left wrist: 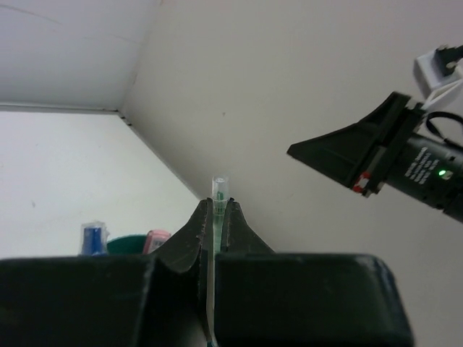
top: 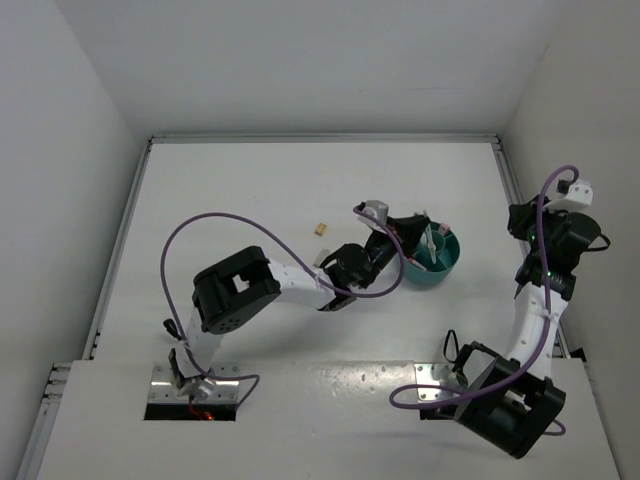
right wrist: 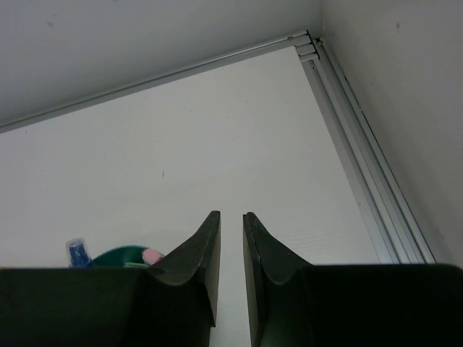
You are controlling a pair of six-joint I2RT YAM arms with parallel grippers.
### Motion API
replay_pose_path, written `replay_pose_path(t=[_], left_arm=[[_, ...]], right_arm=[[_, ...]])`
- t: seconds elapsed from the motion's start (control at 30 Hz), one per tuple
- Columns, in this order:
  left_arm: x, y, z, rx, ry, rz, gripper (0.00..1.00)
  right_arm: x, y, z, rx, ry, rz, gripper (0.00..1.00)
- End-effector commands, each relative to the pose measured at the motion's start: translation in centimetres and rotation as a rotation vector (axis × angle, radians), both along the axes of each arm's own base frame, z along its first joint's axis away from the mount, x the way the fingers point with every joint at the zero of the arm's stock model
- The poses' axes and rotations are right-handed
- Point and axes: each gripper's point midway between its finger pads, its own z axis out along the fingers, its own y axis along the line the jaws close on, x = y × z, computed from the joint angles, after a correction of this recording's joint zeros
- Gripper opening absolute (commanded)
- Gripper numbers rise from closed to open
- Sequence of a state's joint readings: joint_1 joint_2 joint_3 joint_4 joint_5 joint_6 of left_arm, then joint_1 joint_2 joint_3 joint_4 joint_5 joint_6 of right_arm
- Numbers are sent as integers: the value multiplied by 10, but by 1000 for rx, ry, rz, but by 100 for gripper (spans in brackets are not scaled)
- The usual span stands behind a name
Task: Sort the stationery into containers
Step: Place the pen in the storage box.
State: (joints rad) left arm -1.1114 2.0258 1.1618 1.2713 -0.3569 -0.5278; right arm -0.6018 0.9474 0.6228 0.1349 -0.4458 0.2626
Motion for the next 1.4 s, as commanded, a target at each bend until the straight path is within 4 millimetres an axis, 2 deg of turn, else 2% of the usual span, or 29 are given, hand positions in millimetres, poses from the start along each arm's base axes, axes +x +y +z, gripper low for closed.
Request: replay_pose_path(t=[0.0, 0.1, 0.17, 0.3, 0.4, 0.47, 0.57, 0.63, 0.7, 0.73, 0.77, 0.83, 0.87, 0.9, 0.93, 0.97, 1.0, 1.03, 1.07, 1.1, 1.13, 1.17, 1.2, 1.23, 1.27, 1.3, 1.33, 1.37], left_arm=[[4, -1, 8, -7, -40, 33, 0], [8, -1, 4, 5, -34, 55, 0], [12, -3, -10, 32, -25, 66, 0], [18, -2, -23, 43, -7, 80, 0], [18, -2, -23, 43, -7, 80, 0], [17, 0, -36, 67, 16, 75, 0], [17, 1, -40, 76, 20, 75, 0], [17, 0, -43, 87, 25, 75, 22], [18, 1, -45, 89, 38, 80, 53], [18, 0, -50, 107, 46, 80, 59], [19, 0, -43, 99, 43, 80, 65], [19, 0, -43, 107, 35, 84, 69], [18, 1, -37, 98, 31, 84, 70], [18, 2, -30, 87, 26, 84, 71], [17, 4, -37, 107, 25, 88, 71], [17, 9, -27, 83, 19, 98, 71], [16, 15, -25, 91, 5, 114, 71], [13, 23, -3, 64, -23, 122, 69], [11, 28, 8, 59, -40, 129, 66], [10, 34, 18, 67, -63, 140, 55], [5, 48, 52, 32, -92, 161, 13], [2, 56, 62, 55, -110, 173, 0], [6, 60, 47, 185, -70, 197, 0], [14, 70, 68, 193, -6, 256, 0], [25, 89, 22, 481, 154, 297, 0], [38, 99, 57, 421, 251, 354, 0], [44, 115, 43, 503, 321, 379, 0], [60, 141, 24, 573, 393, 414, 21]], right_arm=[[0, -3, 13, -26, -54, -7, 19], [0, -3, 13, -26, -54, -7, 19], [0, -4, 13, -24, -55, -7, 19], [0, -4, 13, -24, -55, -7, 19], [0, -4, 13, -15, -56, -8, 19], [-2, -7, 13, -16, -56, -17, 19], [-1, -5, 14, -14, -57, -8, 19], [-1, -5, 14, -14, -57, -8, 19], [-1, -5, 14, -14, -57, -8, 19], [-1, -5, 14, -14, -57, -8, 19], [-2, -7, 14, -13, -58, -9, 19], [-2, -7, 14, -13, -58, -9, 19], [-2, -7, 14, -13, -58, -9, 19], [-2, -7, 14, -13, -58, -9, 19], [-2, -7, 14, -13, -58, -9, 19], [-2, -5, 14, -12, -59, 0, 19], [-3, -3, 17, -16, -67, 11, 19], [-3, 2, 17, -12, -70, 40, 19], [-3, 6, 18, -22, -72, 70, 19], [-3, 14, 18, -31, -76, 126, 32], [-5, 38, 25, -63, -96, 278, 45], [-6, 51, 27, -59, -95, 372, 60], [-8, 65, 29, -54, -100, 470, 84], [-13, 93, 26, -62, -111, 667, 92], [-18, 105, 33, -40, -98, 757, 94], [-25, 124, 39, -91, -147, 914, 87], [-25, 131, 42, -93, -149, 967, 75], [-24, 136, 48, -27, -94, 1000, 51]])
